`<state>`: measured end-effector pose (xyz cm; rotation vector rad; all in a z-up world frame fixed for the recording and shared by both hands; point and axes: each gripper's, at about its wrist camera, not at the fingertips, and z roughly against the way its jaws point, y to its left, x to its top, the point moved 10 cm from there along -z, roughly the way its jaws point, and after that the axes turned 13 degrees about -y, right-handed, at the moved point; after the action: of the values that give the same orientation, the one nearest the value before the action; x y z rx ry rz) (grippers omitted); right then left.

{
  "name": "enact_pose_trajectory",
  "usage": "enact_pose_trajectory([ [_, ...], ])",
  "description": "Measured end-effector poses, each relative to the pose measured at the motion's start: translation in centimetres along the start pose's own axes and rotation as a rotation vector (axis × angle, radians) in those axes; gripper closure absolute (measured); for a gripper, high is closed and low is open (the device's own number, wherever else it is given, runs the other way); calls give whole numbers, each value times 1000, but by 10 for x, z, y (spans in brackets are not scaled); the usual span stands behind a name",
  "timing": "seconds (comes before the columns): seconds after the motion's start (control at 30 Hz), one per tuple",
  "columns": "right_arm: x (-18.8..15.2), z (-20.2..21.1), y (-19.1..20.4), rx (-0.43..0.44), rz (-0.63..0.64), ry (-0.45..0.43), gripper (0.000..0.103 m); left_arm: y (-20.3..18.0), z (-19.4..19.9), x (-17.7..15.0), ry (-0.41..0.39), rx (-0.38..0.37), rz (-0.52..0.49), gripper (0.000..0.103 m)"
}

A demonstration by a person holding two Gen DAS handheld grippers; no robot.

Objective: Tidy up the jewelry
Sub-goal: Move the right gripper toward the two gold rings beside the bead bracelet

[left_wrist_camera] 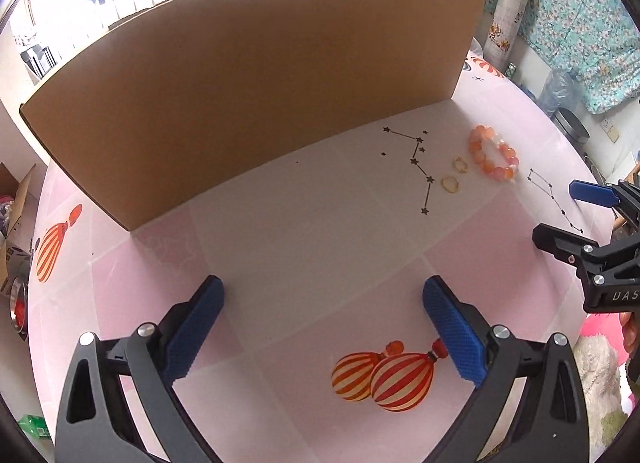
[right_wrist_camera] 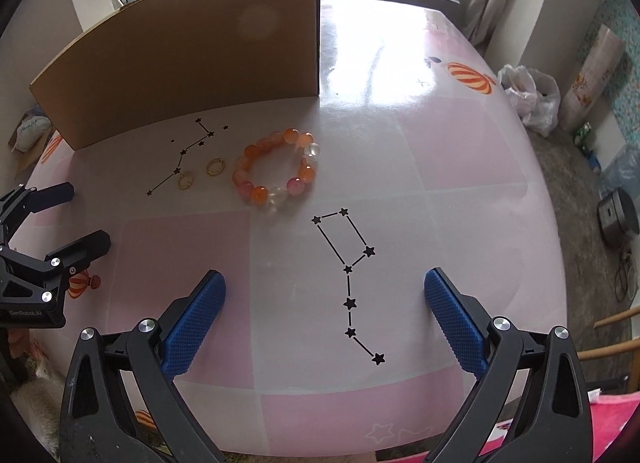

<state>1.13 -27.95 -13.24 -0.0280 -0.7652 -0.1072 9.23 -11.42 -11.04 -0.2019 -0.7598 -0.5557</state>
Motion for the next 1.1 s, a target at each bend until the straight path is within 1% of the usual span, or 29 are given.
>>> enact_pose_trajectory([
  [0.13,0,3,0,8,9,-5,8,4,1,1,-2,0,0,5],
  [0.2,6,8,-2,-12,12,-21,8,3,2,1,-2,0,-1,5],
  [0.23,12,9,-3,-8,8,-35,8,4,4,1,-4,0,-2,5],
  [0.3,25,17,4,52,-17,-84,8,4,5,1,-13,-3,-7,5],
  [0.37,39,26,18,159,-58,-128,8,5,6,0,-17,-4,-11,4],
  [0.43,49,29,30,246,-92,-151,9,5,6,1,-19,-12,-21,4],
  [0.5,55,26,42,311,-115,-144,18,5,4,2,-22,-26,-33,4],
  [0.57,57,20,53,357,-130,-120,32,8,5,1,-27,-26,-36,4],
  [0.6,57,17,59,376,-132,-106,38,9,6,1,-28,-23,-33,4],
  [0.63,57,13,65,391,-129,-93,48,11,6,0,-30,-19,-30,4],
  [0.67,57,11,71,399,-122,-83,54,13,7,-1,-33,-18,-30,4],
  [0.7,57,9,76,408,-114,-77,57,15,8,-2,-35,-15,-28,4],
  [0.73,56,10,84,418,-104,-71,61,18,9,-2,-38,-13,-26,4],
  [0.8,55,6,91,400,-74,-64,63,21,10,-3,-48,-12,-21,4],
  [0.87,55,0,95,381,-42,-56,71,21,10,-3,-55,-14,-23,4],
  [0.93,54,-8,96,368,-25,-37,74,21,9,-2,-62,-15,-26,4],
  [0.97,52,-11,97,361,-17,-26,78,21,9,-2,-65,-14,-25,4],
  [1.1,49,-19,93,309,10,-7,79,21,8,0,-73,-19,-29,4],
])
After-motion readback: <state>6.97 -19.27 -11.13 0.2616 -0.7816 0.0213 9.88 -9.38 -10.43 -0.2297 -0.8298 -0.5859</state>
